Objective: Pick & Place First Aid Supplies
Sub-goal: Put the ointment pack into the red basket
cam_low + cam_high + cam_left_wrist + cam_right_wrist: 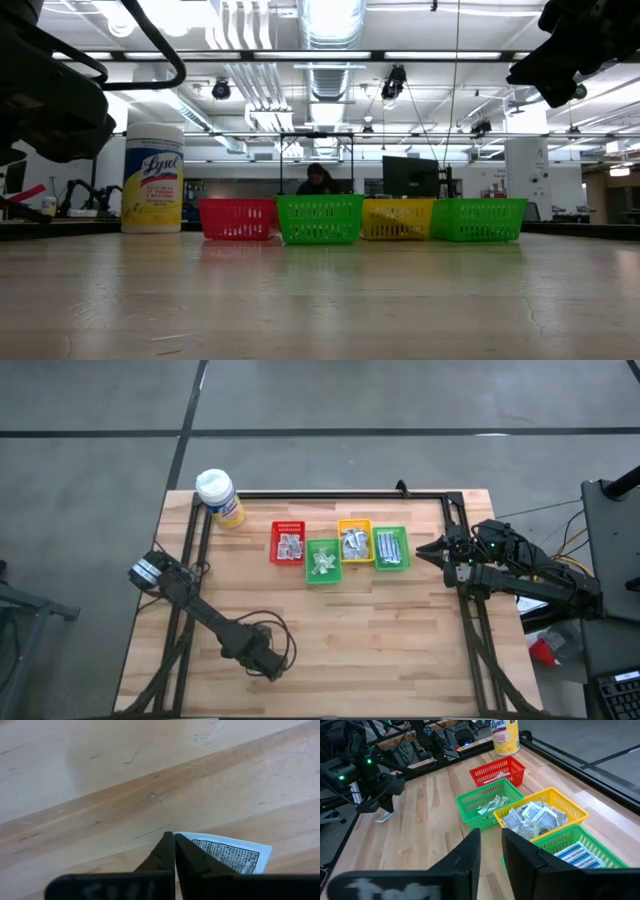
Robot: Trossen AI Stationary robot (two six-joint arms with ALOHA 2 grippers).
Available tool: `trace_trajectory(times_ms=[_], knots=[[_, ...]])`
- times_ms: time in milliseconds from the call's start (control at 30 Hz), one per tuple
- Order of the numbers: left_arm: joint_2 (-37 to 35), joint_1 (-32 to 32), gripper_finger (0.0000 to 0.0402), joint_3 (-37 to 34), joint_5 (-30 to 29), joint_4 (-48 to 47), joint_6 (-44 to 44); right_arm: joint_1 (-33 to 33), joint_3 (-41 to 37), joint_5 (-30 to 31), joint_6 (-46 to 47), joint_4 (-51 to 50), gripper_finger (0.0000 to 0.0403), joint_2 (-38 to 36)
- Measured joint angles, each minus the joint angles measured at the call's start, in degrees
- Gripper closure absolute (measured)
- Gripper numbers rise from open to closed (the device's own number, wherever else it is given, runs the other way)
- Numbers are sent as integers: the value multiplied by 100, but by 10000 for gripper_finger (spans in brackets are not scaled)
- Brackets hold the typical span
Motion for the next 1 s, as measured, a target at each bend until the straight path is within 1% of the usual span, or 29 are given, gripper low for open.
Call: trace_trajectory(times_ms=[200,333,433,567,800,1000], knots=[[4,0,401,10,-15,-31,2,0,0,2,0,1,319,2],[7,0,401,53,-31,-123,0,0,0,1,-1,1,321,1],[11,2,401,140,-46,-491,-97,-1,0,0,0,1,327,0],[17,26,401,173,-138,-1210,-170,1,0,1,0,1,333,0],[22,26,401,199,-151,-1496,-343,0,0,0,-1,1,330,1],[43,26,401,457,-224,-1937,-384,1,0,2,-2,1,321,0]])
